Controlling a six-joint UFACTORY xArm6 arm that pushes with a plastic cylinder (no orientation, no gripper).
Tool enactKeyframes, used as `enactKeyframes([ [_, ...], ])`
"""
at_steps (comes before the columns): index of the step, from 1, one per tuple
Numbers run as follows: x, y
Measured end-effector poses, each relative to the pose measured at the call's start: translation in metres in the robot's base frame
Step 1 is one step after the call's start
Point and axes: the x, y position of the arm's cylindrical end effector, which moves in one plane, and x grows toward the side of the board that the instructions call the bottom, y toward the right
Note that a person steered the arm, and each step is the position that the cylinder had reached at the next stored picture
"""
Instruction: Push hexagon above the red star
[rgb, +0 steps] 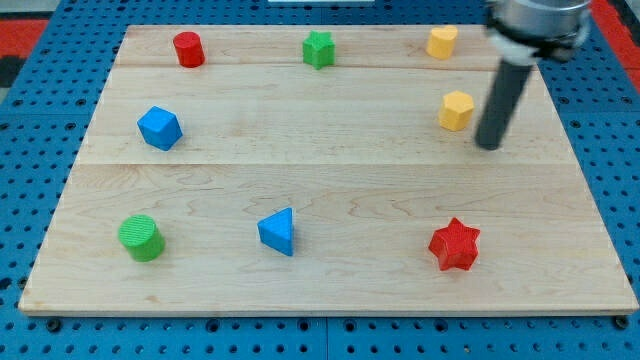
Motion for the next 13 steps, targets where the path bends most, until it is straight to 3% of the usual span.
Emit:
enactKeyframes([
  [1, -0.045, 0.011],
  [2, -0.052, -0.058],
  [3, -0.029, -0.095],
  [5, -0.042, -0.157],
  [6, 0.003, -0.160],
  [7, 0.013, -0.181],
  [8, 0.030, -0.189],
  [9, 0.033, -0.145],
  [10, 0.037, -0.146],
  [11, 0.039, -0.183],
  [12, 0.075, -0.159],
  [13, 0.075, -0.117],
])
